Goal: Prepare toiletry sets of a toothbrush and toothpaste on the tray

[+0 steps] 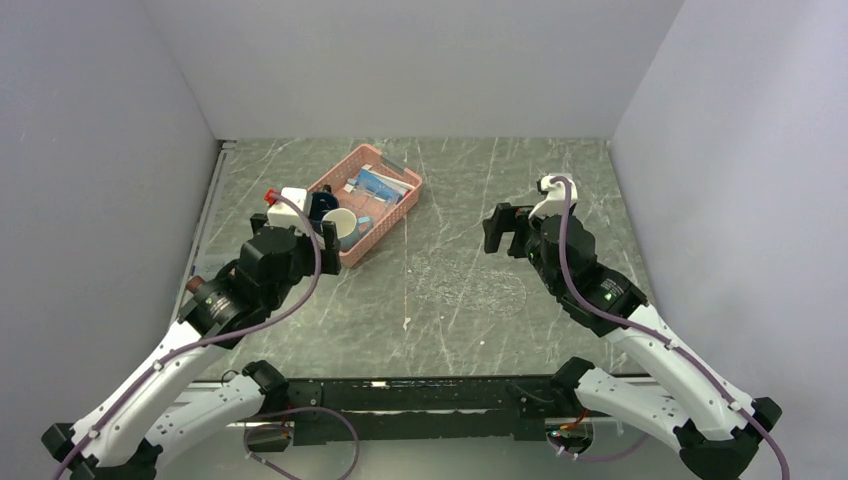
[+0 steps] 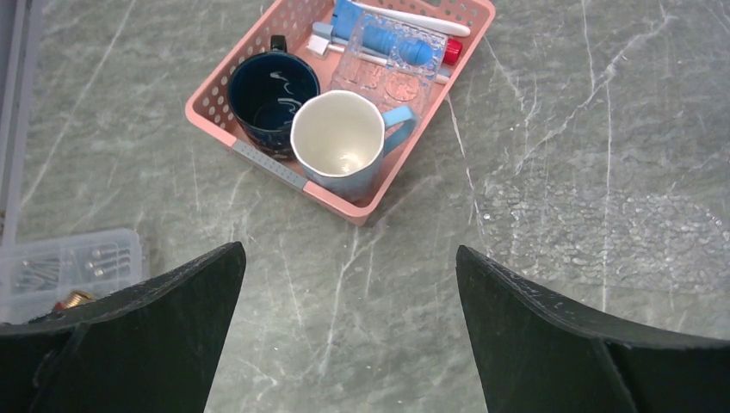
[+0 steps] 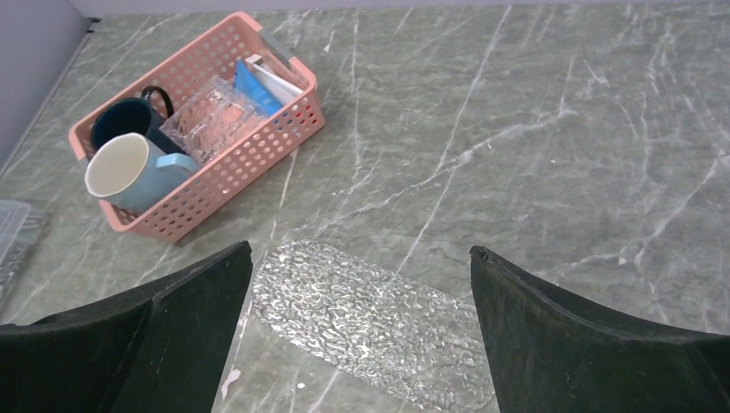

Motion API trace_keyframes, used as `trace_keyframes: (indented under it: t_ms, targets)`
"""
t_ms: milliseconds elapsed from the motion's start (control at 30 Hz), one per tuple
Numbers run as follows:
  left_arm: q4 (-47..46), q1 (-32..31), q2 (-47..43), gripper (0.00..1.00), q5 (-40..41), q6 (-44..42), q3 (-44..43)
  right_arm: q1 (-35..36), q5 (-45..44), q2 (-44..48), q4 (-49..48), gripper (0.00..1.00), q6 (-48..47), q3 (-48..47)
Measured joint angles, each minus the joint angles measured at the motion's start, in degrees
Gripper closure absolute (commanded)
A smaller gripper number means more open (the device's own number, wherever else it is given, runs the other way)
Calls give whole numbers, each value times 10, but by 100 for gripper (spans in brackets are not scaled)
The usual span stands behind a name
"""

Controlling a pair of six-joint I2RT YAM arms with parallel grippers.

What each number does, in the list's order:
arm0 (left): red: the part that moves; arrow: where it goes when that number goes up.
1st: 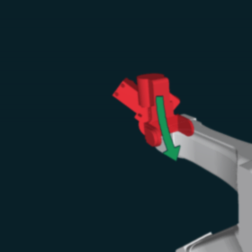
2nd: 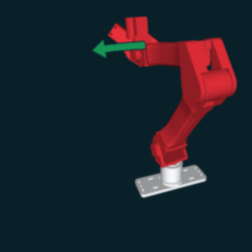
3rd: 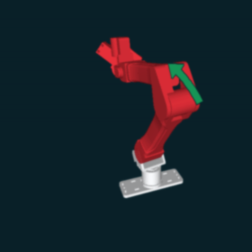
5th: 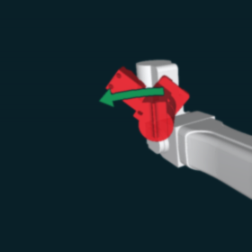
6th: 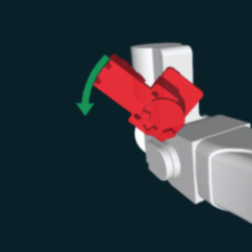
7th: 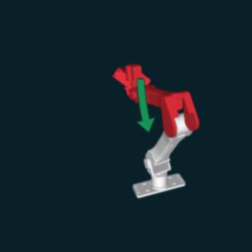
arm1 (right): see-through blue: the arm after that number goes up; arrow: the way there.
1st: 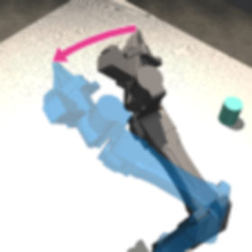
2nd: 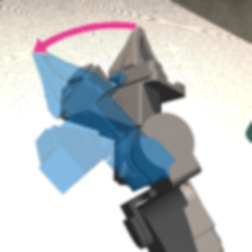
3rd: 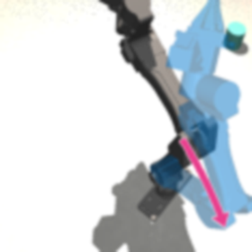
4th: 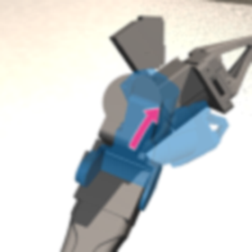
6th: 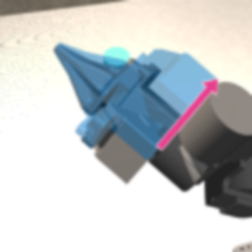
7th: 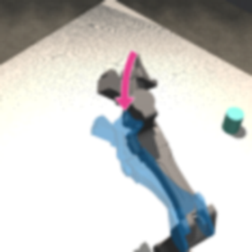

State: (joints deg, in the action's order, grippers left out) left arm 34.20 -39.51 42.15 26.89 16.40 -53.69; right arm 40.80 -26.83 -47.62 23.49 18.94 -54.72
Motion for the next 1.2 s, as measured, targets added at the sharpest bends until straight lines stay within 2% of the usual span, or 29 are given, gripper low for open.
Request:
trace_keyframes:
  t_ms: [300,533,700,867,1200]
  targets:
    - [60,30,82,2,8,85,-50,0,41,-4,-3,0,1,0]
    - [82,138,117,10,-43,110,-81,0,54,-12,1,0,2,0]
    - [86,236,149,20,-96,124,-99,0,64,-24,8,0,4,-1]
    - [86,303,202,30,-143,145,-102,0,67,-41,24,0,7,-6]
    - [78,378,329,41,-252,186,-102,0,66,-40,41,0,10,-6]
